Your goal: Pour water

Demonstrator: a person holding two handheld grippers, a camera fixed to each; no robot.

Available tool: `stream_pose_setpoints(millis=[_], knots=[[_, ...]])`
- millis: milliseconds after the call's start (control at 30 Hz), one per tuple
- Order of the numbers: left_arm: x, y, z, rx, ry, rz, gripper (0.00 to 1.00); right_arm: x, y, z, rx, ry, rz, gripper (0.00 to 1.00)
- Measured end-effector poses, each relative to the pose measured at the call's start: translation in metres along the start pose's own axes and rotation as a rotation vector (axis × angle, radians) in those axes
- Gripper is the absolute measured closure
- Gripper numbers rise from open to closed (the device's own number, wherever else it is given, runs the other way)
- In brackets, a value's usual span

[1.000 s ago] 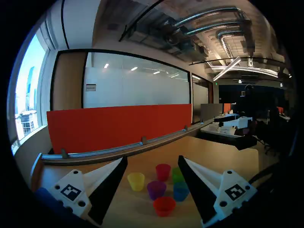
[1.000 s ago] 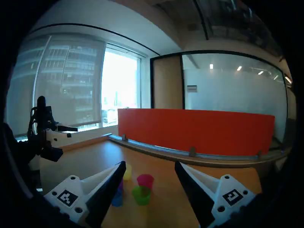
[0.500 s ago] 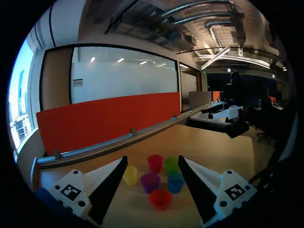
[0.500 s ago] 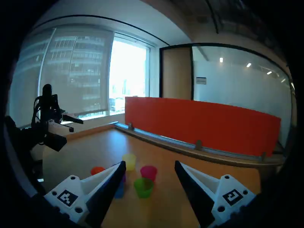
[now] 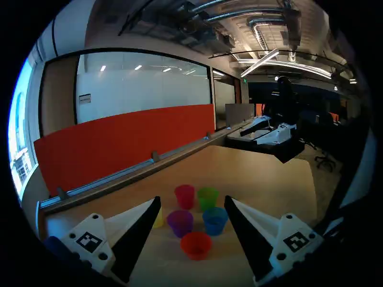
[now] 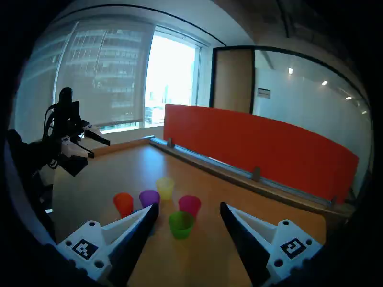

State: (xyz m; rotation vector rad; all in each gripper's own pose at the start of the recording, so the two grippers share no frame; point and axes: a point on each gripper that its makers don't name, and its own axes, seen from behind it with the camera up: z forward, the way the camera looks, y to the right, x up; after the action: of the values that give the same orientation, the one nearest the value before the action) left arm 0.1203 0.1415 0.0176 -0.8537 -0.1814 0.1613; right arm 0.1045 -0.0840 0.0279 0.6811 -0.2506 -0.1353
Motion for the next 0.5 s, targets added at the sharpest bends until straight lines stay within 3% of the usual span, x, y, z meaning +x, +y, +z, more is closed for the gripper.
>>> stream_pose_setpoints(millis=[500], knots=[[-0.030,0.008,0.018,-0.063,-0.078,0.019,0.01,-0.029,0.001,0.023,0.036,-0.067,-0.015,0.00]])
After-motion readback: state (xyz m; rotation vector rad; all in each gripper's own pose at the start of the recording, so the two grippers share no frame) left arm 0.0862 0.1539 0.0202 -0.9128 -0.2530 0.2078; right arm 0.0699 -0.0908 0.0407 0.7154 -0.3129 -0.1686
